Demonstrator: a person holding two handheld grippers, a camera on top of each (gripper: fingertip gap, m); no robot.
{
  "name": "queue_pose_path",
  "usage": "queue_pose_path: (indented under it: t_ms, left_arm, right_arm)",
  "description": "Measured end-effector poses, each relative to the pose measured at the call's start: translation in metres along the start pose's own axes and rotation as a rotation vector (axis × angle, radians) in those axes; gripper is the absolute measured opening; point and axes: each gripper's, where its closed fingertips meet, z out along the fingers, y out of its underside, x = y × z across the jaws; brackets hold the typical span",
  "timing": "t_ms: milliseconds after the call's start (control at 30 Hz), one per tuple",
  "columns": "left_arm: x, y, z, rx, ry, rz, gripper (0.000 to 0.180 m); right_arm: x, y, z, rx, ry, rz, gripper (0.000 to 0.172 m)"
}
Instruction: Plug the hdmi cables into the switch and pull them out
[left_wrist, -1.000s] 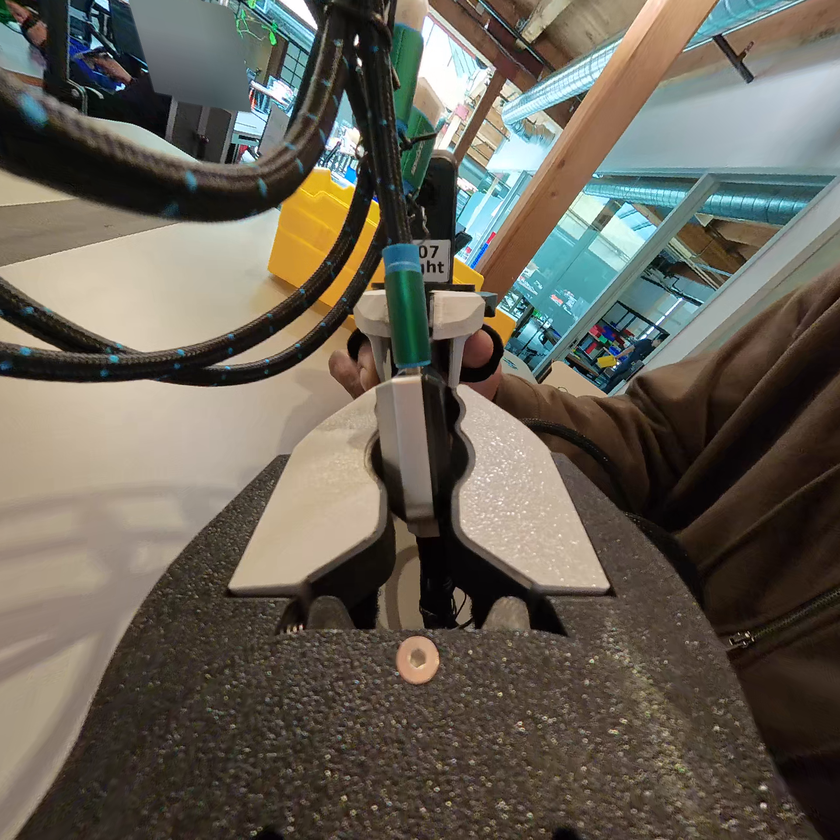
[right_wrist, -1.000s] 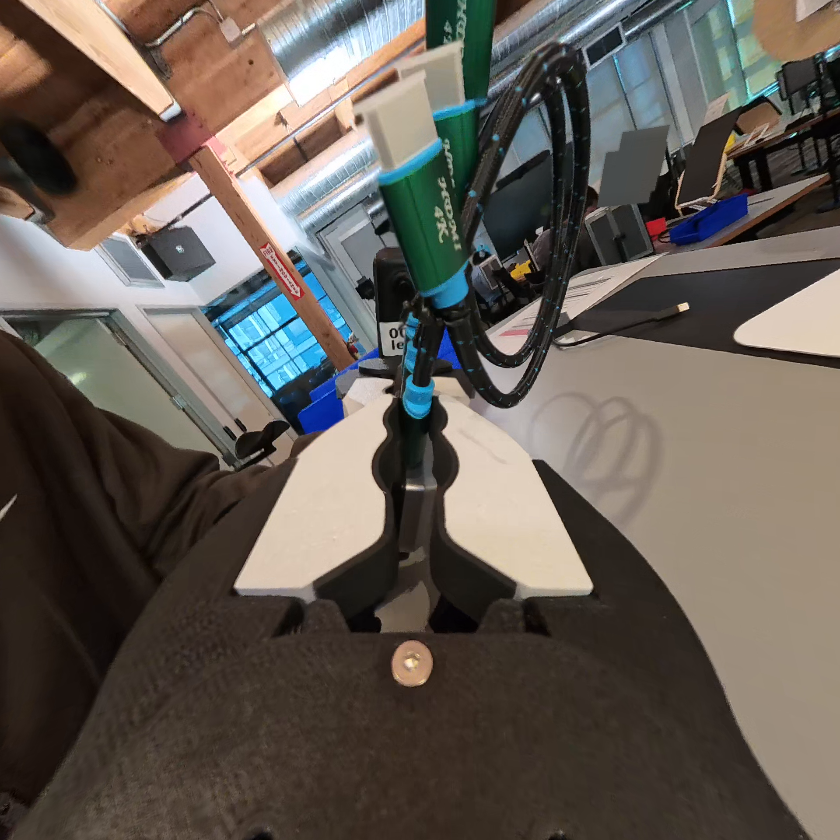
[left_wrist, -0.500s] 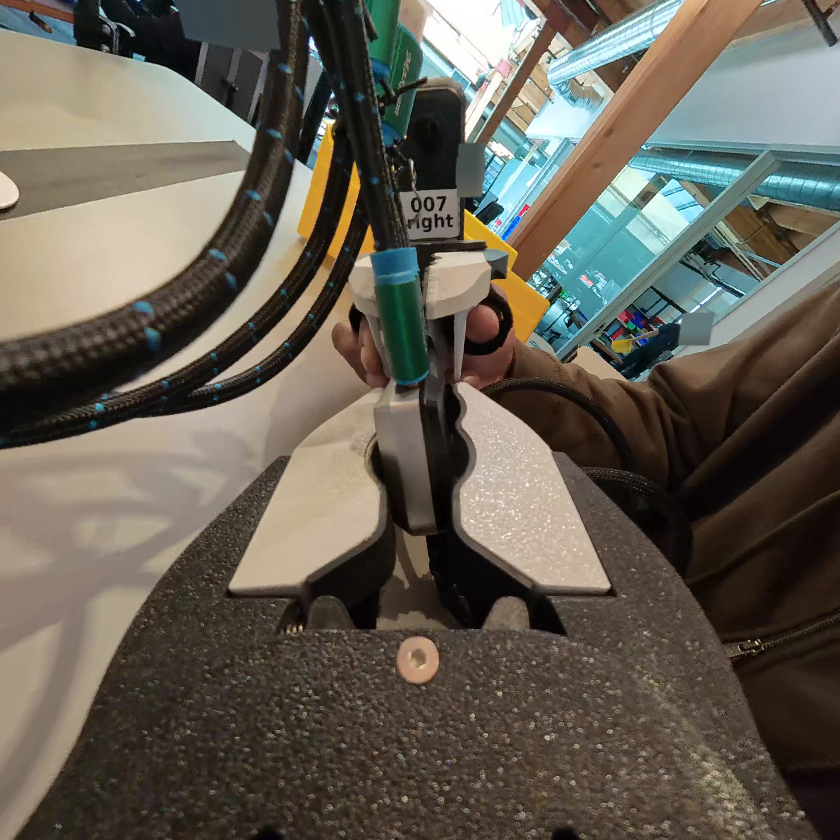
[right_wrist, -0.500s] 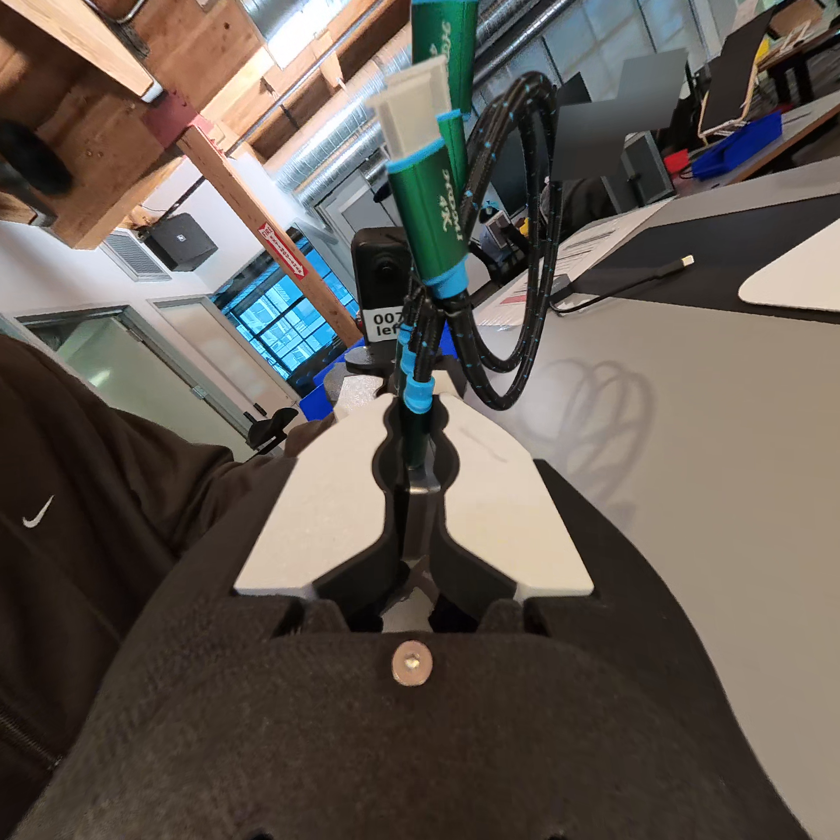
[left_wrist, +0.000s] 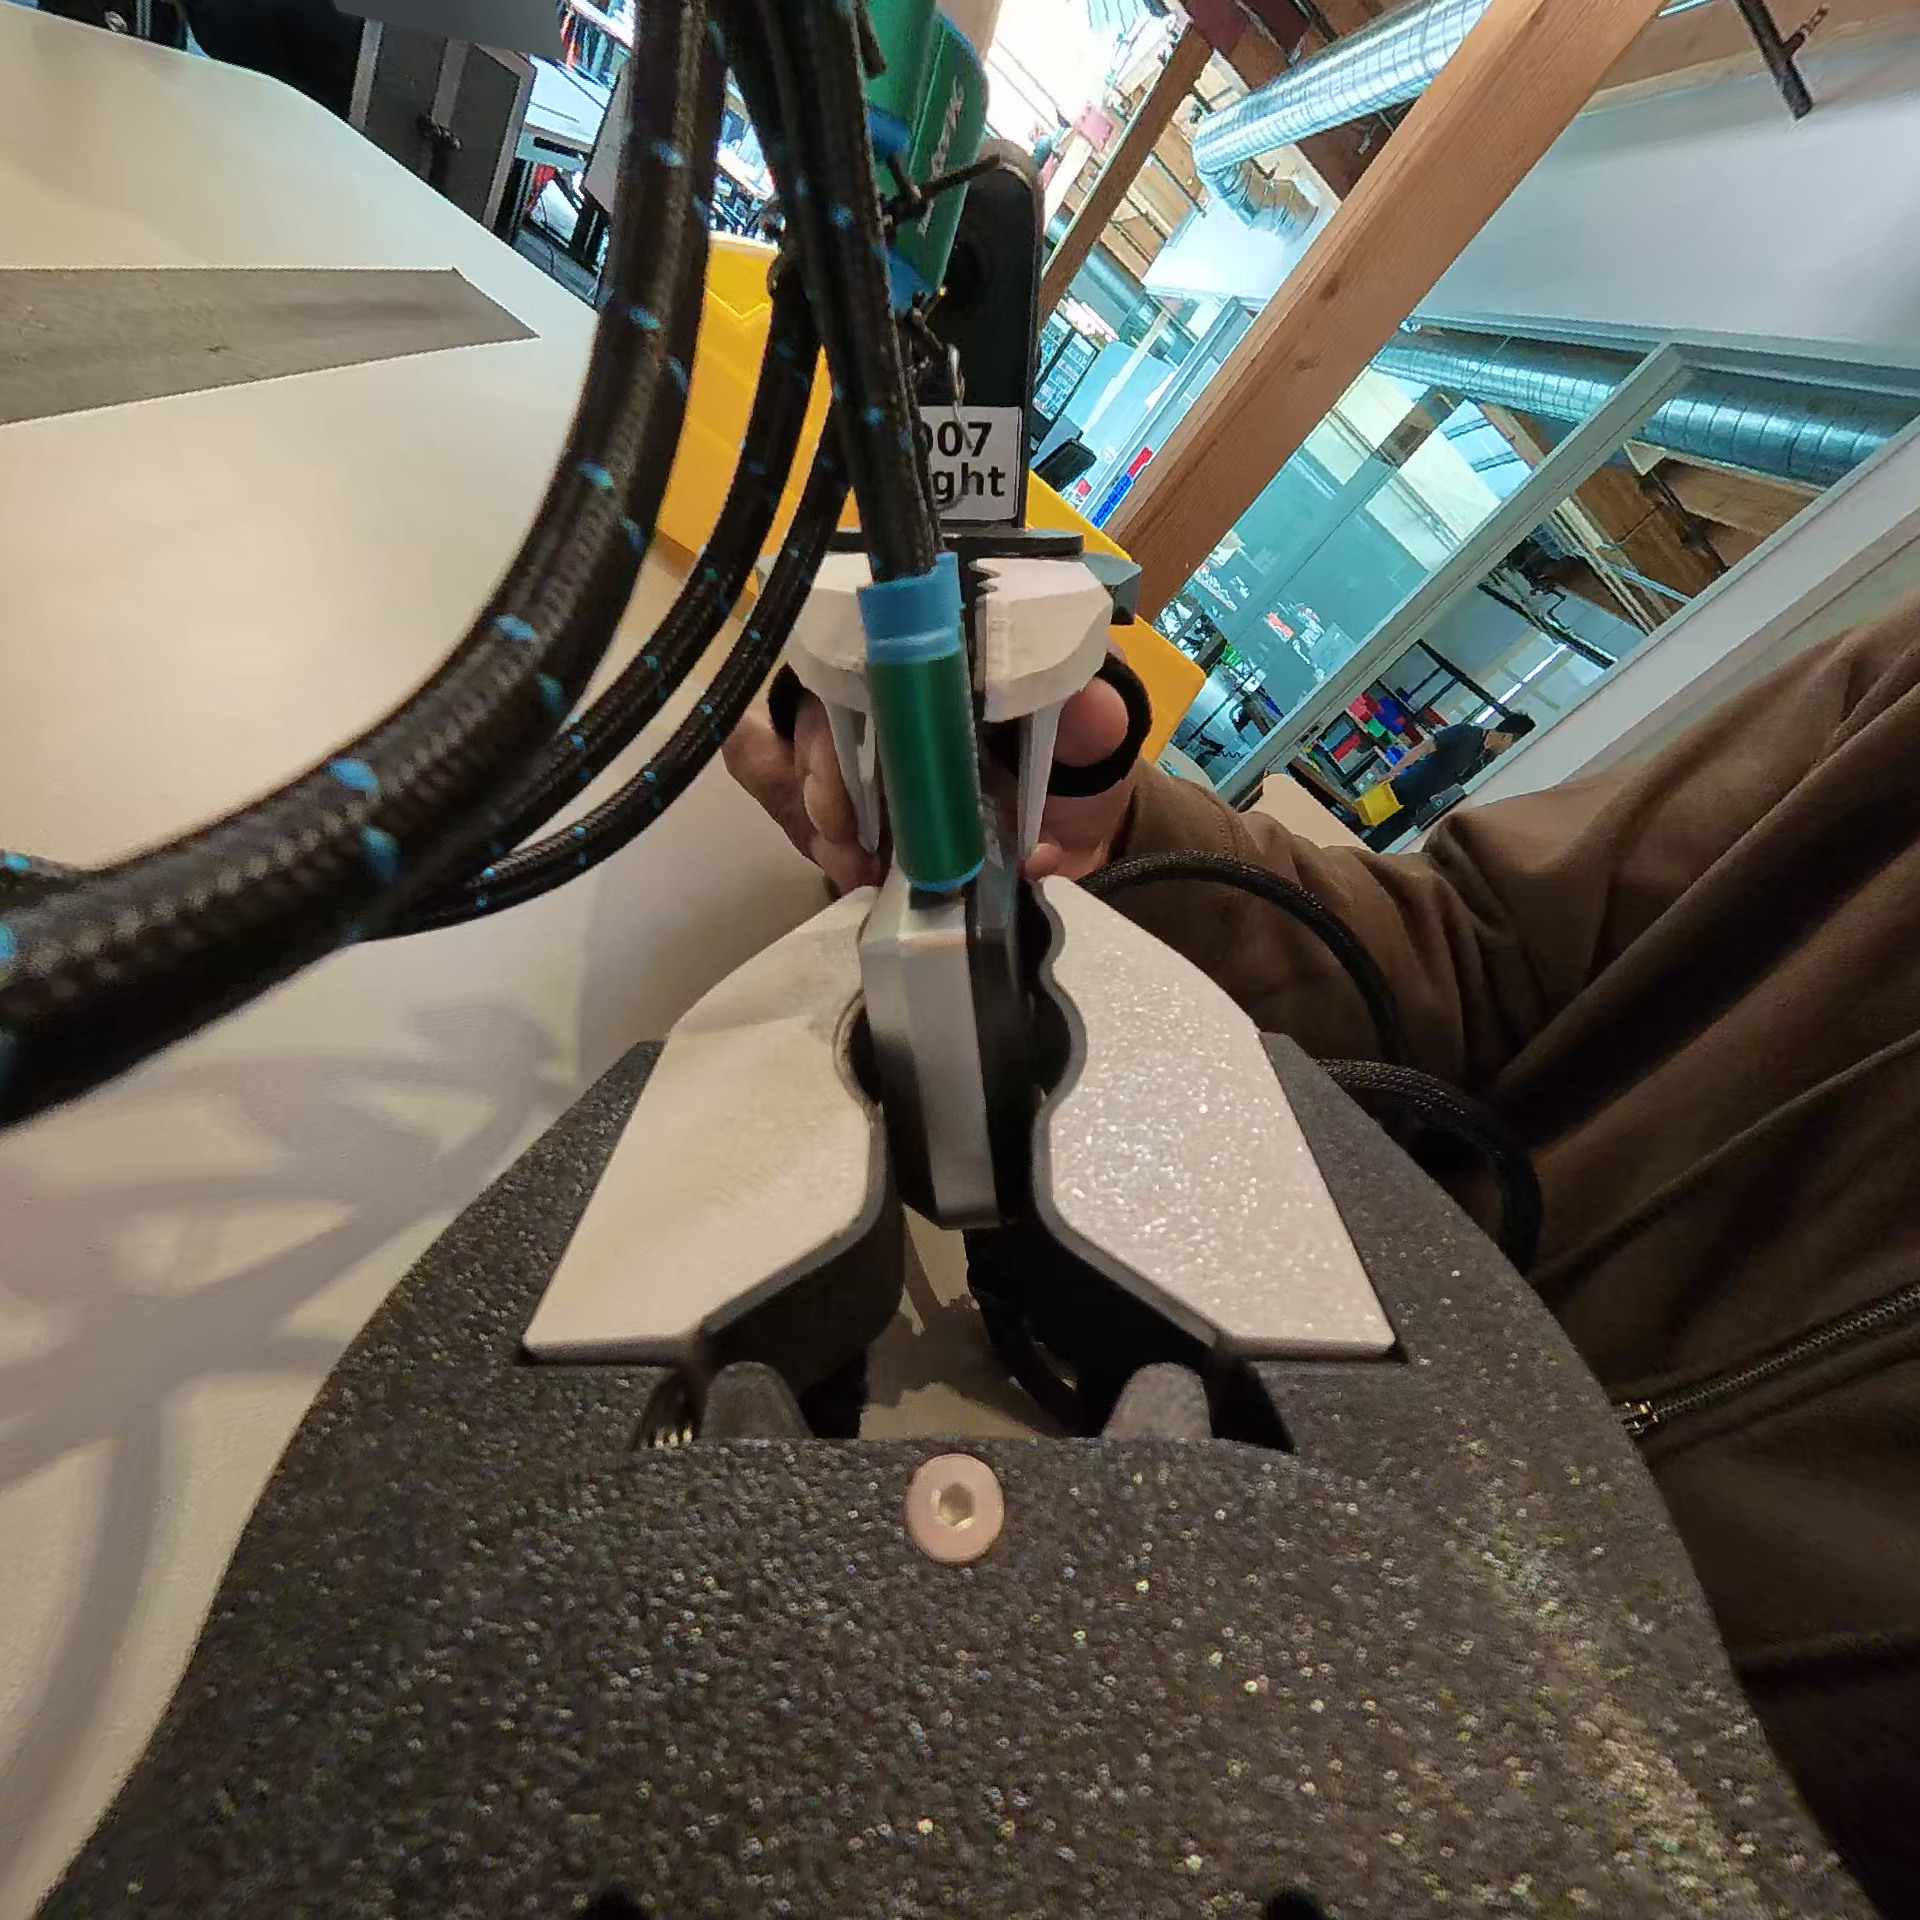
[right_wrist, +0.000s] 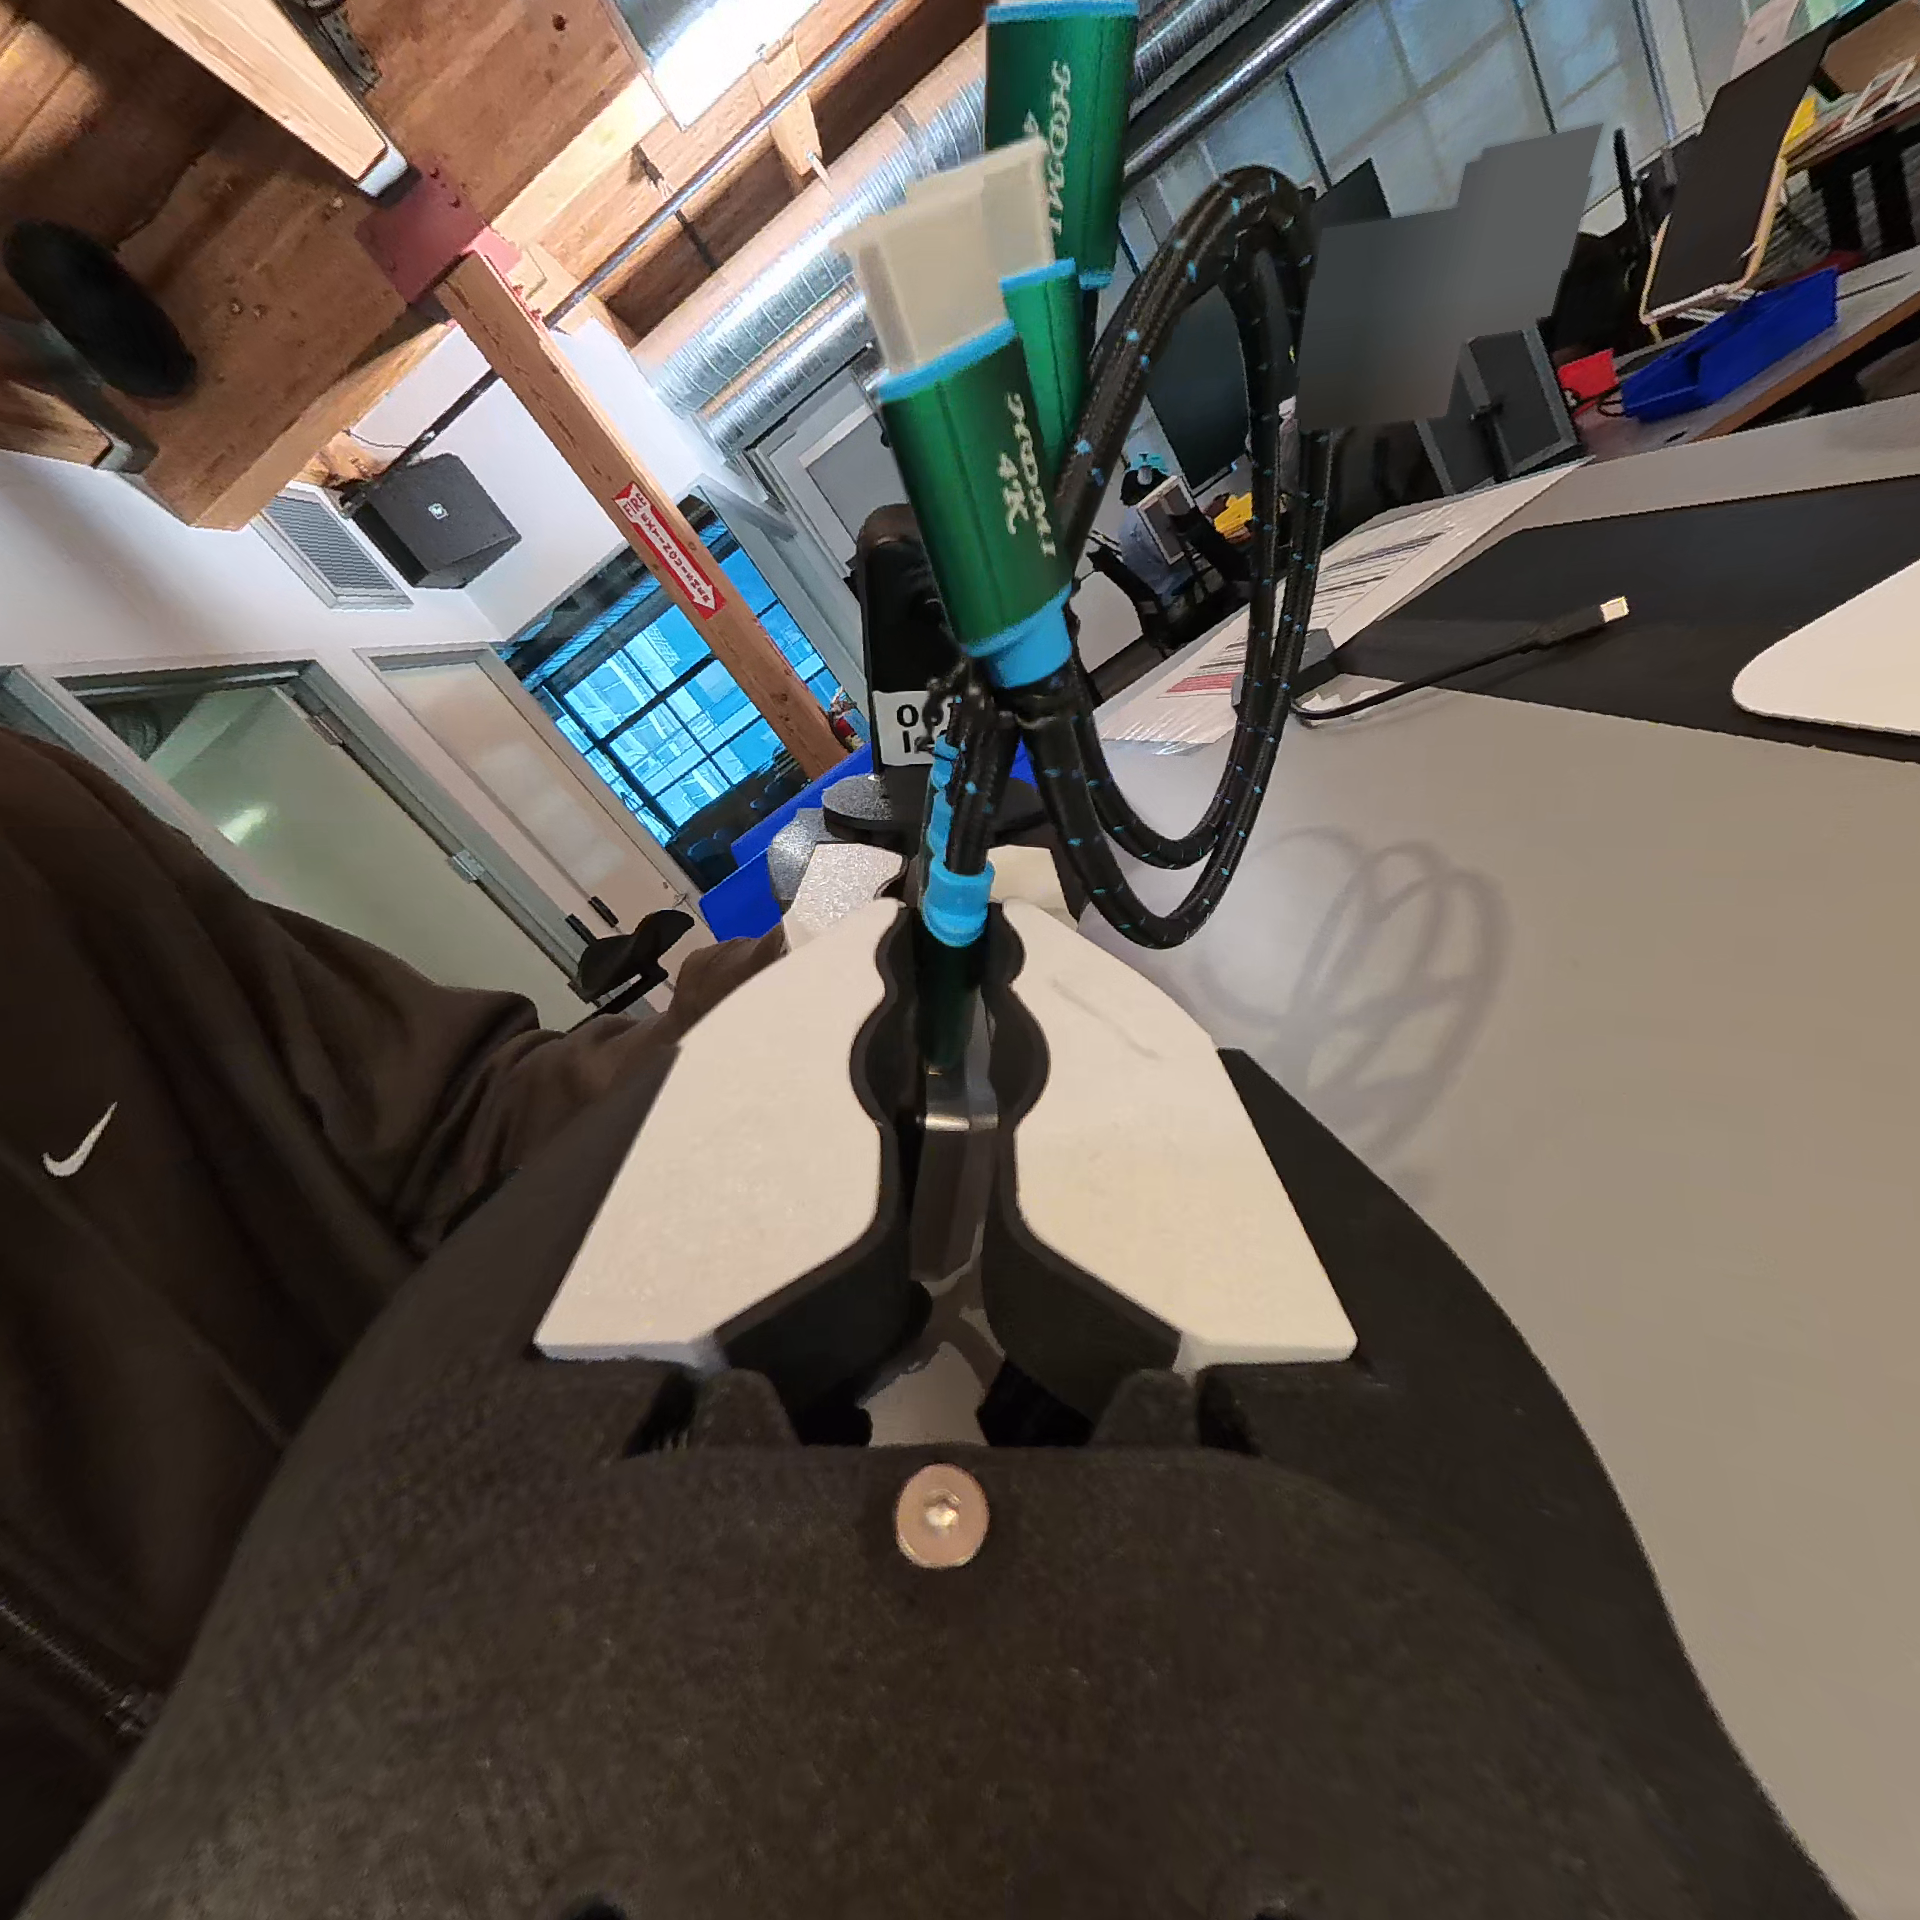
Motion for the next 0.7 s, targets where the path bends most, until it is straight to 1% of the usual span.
queue_pose_path:
  t_ms: [267,367,467,533,700]
  left_arm:
    - [0.001,0.002,0.0,-0.017,0.005,0.004,0.023]
    - [0.004,0.003,-0.003,-0.007,0.012,0.003,0.023]
    - [0.004,0.006,-0.003,-0.022,0.001,0.002,0.023]
    - [0.002,0.006,-0.002,-0.026,-0.003,-0.005,0.023]
    - [0.004,0.005,-0.009,-0.002,0.003,-0.007,0.022]
  right_arm:
    - [-0.001,0.001,-0.001,-0.005,0.024,-0.046,0.011]
    - [-0.005,0.002,0.003,0.008,-0.011,-0.007,0.011]
    - [-0.003,0.005,0.001,-0.031,0.033,-0.068,0.011]
    - [0.0,0.003,0.0,-0.019,0.043,-0.062,0.011]
    - [-0.004,0.002,0.01,-0.008,0.04,-0.06,0.012]
